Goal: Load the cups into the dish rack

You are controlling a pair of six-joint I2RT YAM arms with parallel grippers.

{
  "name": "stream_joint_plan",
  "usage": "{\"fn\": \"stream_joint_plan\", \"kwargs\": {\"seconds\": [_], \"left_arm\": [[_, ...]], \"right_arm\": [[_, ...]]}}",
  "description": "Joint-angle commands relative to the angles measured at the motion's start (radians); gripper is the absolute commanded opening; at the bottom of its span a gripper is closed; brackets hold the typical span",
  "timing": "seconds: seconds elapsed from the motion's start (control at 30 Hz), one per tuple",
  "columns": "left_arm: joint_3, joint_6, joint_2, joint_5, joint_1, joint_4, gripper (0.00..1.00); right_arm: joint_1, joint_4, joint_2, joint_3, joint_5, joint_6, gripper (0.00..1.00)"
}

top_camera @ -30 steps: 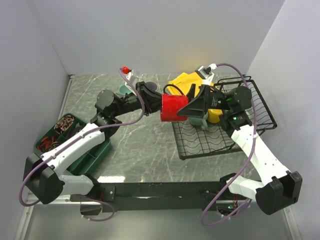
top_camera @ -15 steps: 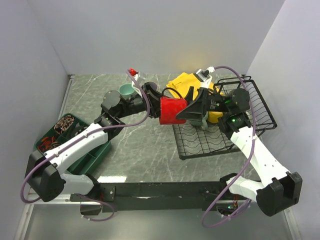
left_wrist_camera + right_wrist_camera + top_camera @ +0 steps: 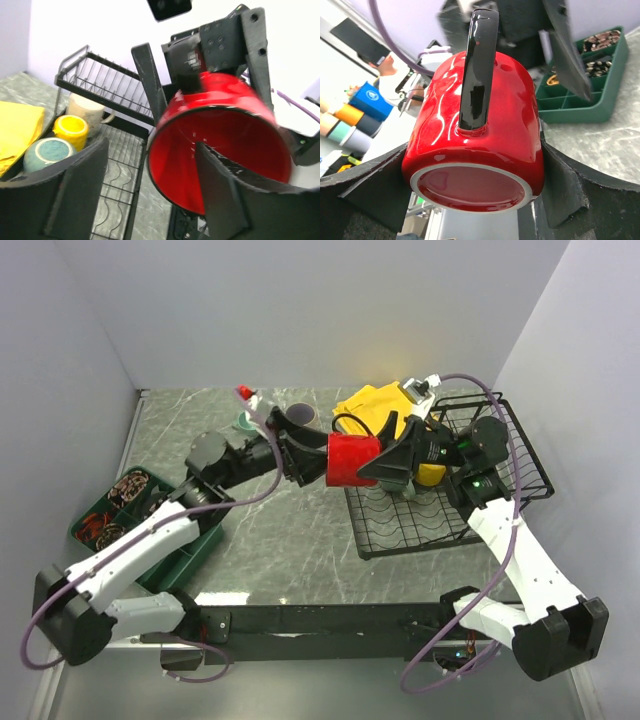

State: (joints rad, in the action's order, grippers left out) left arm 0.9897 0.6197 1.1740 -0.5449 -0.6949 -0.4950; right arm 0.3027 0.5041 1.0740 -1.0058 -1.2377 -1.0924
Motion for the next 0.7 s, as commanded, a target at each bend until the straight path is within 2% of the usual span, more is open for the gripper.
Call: {"fn": "stream_joint_plan", "kwargs": {"seconds": [0.0,0.1,0.27,0.4,0.67], "left_arm": [[-0.034,-0.060,-0.130,0.121,0.001,0.039,0.81],[-0.063,-0.103,-0.204,0.187,0.003,0.102,0.87],[-0.101,-0.153,-0.303,0.240,0.006,0.246,0.87],[-0.146,-0.163,-0.411,0.275,0.006,0.317,0.88],[-0.209,-0.158,-0.530,0.333,0.006,0.421,0.88]], "right_arm": [[-0.010,-0.116,-0.051,-0.037,0.041,0.168,0.22],[-0.011,-0.212,-0.059,-0.048,0.060,0.259,0.22],[-0.013,-0.363,-0.062,-0.069,0.098,0.371,0.22],[-0.014,-0.538,-0.055,-0.096,0.182,0.570,0.21],[-0.016,-0.801,-0.039,-0.097,0.363,0.824,0.22]]}}
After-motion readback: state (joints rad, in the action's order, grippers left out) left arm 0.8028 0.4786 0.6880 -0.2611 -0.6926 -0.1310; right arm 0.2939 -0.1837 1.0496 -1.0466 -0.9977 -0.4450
